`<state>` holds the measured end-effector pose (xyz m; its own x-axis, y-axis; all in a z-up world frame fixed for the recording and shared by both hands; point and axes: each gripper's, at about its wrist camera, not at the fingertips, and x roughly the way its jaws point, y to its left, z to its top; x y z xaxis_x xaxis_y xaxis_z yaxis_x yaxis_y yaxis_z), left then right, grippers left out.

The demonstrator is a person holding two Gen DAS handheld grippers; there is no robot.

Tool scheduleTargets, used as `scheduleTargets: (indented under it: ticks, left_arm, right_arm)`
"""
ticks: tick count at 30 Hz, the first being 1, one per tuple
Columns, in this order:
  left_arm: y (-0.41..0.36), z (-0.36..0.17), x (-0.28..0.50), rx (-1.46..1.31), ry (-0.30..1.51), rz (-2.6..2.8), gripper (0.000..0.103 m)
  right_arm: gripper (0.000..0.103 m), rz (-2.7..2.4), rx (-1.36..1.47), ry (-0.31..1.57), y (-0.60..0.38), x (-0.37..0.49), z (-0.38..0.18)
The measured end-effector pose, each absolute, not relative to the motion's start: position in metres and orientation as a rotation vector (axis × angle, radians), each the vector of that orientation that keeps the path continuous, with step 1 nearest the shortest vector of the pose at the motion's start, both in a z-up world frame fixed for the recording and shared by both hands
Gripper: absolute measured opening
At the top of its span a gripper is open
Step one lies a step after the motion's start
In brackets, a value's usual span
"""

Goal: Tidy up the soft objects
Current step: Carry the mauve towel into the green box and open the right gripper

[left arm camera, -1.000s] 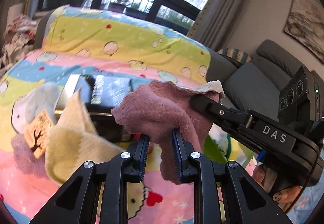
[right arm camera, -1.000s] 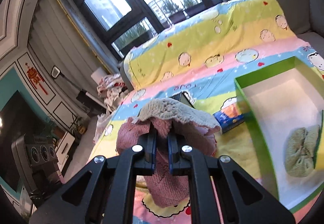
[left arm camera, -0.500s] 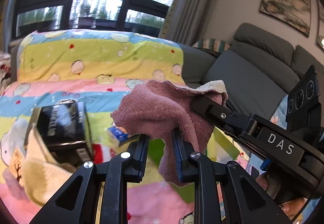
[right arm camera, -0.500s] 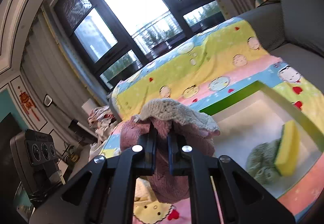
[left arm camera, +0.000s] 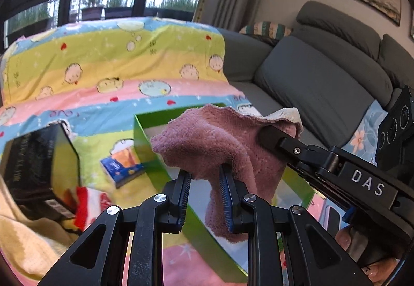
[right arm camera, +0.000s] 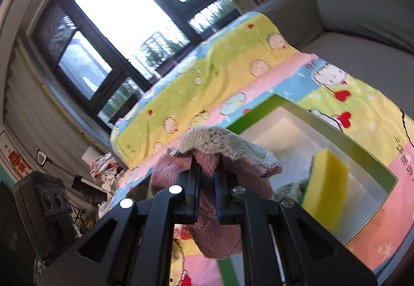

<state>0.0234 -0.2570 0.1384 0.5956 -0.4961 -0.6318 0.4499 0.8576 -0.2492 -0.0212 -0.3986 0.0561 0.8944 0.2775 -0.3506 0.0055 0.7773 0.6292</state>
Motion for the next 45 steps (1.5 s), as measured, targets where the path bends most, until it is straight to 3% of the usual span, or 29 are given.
scheduleTargets:
  ticks: [26,28,29,31,33,35,37,45]
  left_arm:
    - [-0.304,0.094,0.045,-0.017,0.891,-0.562,0.023]
    - [-0.303,0.095,0.044,-0.012,0.897,-0.559,0.024]
    - [-0.302,0.097,0.043,-0.004,0.899,-0.559,0.031]
    - [-0.298,0.102,0.039,0.006,0.893,-0.557,0.050]
    - [-0.291,0.111,0.033,-0.003,0.863,-0.557,0.067]
    - [-0.280,0.122,0.027,-0.020,0.835,-0.556,0.075]
    - [-0.266,0.134,0.020,-0.040,0.810,-0.553,0.075]
    - [-0.198,0.161,-0.006,-0.102,0.754,-0.504,0.075]
  right_arm:
    - [0.014,-0.091,0.695,0.624,-0.427,-0.005,0.016]
    - [0.023,-0.096,0.693,0.615,-0.428,-0.008,0.019]
    - [0.028,-0.100,0.694,0.605,-0.428,-0.010,0.021]
    - [0.063,-0.108,0.701,0.589,-0.428,-0.016,0.024]
    - [0.075,-0.103,0.725,0.560,-0.428,-0.023,0.029]
    - [0.079,-0.074,0.742,0.532,-0.427,-0.028,0.035]
    - [0.085,-0.055,0.735,0.515,-0.423,-0.032,0.042]
    - [0.094,-0.021,0.654,0.488,-0.394,-0.043,0.061]
